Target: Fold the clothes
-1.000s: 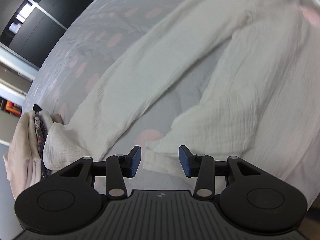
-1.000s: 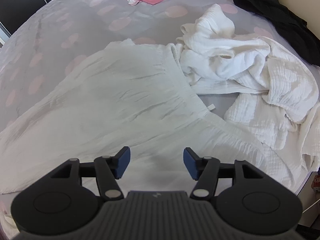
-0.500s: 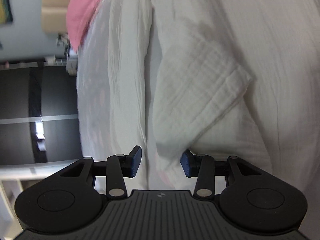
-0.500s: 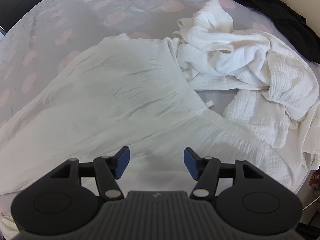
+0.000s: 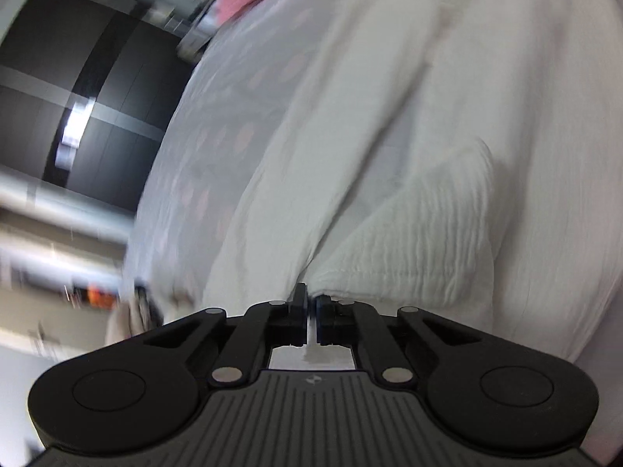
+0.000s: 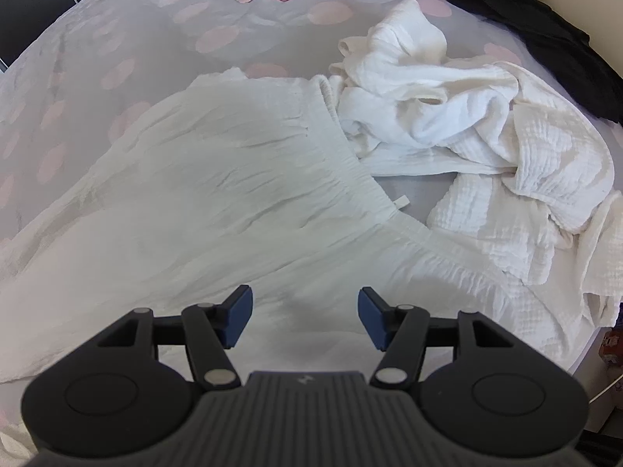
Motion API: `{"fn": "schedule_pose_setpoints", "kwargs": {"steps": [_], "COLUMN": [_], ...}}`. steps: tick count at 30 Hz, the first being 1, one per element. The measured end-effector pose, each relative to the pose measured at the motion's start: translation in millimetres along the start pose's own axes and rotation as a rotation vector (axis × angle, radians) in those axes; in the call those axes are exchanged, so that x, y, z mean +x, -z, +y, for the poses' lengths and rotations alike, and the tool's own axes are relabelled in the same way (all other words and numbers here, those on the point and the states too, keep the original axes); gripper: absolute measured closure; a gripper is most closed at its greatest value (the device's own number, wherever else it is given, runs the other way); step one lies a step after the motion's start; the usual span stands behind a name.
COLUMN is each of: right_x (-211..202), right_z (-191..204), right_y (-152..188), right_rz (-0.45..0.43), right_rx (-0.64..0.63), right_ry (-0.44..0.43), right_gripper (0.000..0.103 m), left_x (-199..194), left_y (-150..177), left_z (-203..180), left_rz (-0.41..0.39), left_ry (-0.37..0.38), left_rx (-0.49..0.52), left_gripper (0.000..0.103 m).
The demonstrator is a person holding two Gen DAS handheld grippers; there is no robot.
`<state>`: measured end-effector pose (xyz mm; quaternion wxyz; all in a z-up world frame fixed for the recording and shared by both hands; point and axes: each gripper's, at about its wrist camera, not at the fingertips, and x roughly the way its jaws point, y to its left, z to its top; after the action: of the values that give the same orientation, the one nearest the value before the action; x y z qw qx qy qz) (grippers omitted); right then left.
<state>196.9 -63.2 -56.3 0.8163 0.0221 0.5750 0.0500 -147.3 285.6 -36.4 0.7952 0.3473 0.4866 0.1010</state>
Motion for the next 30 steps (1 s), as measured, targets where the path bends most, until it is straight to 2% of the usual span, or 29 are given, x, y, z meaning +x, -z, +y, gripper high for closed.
{"fn": "schedule_pose_setpoints", "kwargs": {"steps": [4, 8, 11, 14, 16, 19, 21, 25, 27, 29, 30], "right_x": [-3.6, -5.7, -7.1, -7.6, -8.1, -9.4, -9.7, -9.4, -9.4, -9.2, -9.1], "right_z": [-4.4, -9.6, -12.7, -13.5, -13.7, -14.3, -15.0, -16.8, -16.2, -14.2, -12.4], "right_y": [1.4, 1.8, 1.6, 1.4, 1.7, 2.0, 1.7, 1.0, 1.3, 2.5, 3.5], "right_rz": [-0.005, -0.006, -0.010, -0.013, -0.014, -0.019, -0.021, -0.022, -0.025, -0.029, -0.031], "right_rx": [0.013, 0.029, 0.037, 0.035, 0.033, 0.030, 0.032, 0.040, 0.033, 0.008, -0.010], "right_ry": [-0.007, -0.013, -0.019, -0.025, -0.031, -0.038, -0.038, -0.034, -0.032, -0.032, -0.033], "right_gripper": [0.040, 0.040, 0.040, 0.040, 0.040, 0.040, 0.040, 0.040, 0.040, 0.040, 0.040], "left_x": [-16.1, -28.0, -27.7, -7.3, 4.3, 21.2, 31.7, 51.6, 52.6, 43.8, 36.8], "left_y": [10.4, 35.5, 60.8, 90.8, 107.2, 118.9, 117.4, 102.3, 95.0, 87.5, 84.2], "left_z": [64.3, 114.4, 141.0, 162.2, 167.3, 166.7, 160.3, 142.2, 136.2, 133.8, 132.7], "left_rz": [0.143, 0.275, 0.377, 0.539, 0.597, 0.652, 0.672, 0.683, 0.649, 0.567, 0.526], "left_ry": [0.075, 0.138, 0.129, 0.142, 0.146, 0.136, 0.118, 0.033, 0.011, -0.008, -0.020], "left_rx": [-0.331, -0.611, -0.770, -0.942, -1.019, -1.051, -1.026, -0.886, -0.840, -0.801, -0.786], "left_gripper": [0.101, 0.101, 0.101, 0.101, 0.101, 0.101, 0.101, 0.100, 0.098, 0.089, 0.080]}}
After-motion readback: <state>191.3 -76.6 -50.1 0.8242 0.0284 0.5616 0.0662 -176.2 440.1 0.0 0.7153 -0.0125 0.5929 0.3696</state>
